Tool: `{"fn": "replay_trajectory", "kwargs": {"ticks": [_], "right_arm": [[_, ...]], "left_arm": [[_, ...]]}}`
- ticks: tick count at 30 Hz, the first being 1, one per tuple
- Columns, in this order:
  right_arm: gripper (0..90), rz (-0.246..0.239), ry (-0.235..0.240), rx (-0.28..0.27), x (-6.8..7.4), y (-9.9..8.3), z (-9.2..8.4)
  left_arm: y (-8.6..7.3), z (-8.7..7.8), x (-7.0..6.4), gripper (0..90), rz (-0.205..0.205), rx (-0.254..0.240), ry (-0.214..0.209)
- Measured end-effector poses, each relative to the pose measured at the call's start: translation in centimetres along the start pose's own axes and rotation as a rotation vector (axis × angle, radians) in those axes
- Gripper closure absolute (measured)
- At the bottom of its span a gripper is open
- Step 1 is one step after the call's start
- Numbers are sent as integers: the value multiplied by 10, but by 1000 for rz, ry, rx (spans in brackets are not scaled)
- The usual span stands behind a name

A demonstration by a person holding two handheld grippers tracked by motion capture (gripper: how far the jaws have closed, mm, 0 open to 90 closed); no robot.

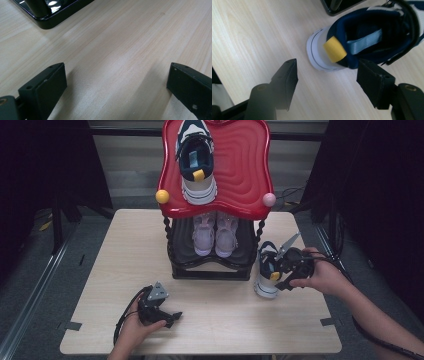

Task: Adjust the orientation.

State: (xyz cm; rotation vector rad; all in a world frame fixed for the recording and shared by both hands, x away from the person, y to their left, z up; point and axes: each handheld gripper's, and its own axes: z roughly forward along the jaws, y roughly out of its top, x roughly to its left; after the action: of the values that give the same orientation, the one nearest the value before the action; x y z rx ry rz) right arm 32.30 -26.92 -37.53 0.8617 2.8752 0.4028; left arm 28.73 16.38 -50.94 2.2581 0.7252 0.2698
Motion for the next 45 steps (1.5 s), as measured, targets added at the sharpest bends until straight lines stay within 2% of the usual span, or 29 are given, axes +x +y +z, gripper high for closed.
{"fn": "replay_trajectory", "kwargs": {"ticks": [9,10,11,12,13,16,23,25,28,30,45], "right_arm": [[353,-32,-7,21,-4,11,10],[368,-19,-7,26,-4,13,11],[376,-55,-10,15,-6,14,13],[377,-33,-9,26,-5,15,14],[386,-39,-8,30,-5,16,15],[441,-59,-10,29,-5,20,20],[655,-91,-19,60,-3,26,29],[686,-103,-26,56,-2,28,29],[705,-128,-28,60,0,28,28],[711,-125,-24,65,2,28,27],[723,-129,68,65,21,16,19]], "left_arm": [[0,0,0,22,0,1,0],[0,0,0,22,-1,1,-1],[0,0,0,22,0,0,0],[0,0,0,22,0,0,0],[0,0,0,22,0,1,0],[0,0,0,22,-6,0,-4],[0,0,0,22,-6,-1,-4],[0,0,0,22,-1,1,0],[0,0,0,22,1,1,0],[0,0,0,22,-7,0,-4],[0,0,0,22,-6,0,-1]]}}
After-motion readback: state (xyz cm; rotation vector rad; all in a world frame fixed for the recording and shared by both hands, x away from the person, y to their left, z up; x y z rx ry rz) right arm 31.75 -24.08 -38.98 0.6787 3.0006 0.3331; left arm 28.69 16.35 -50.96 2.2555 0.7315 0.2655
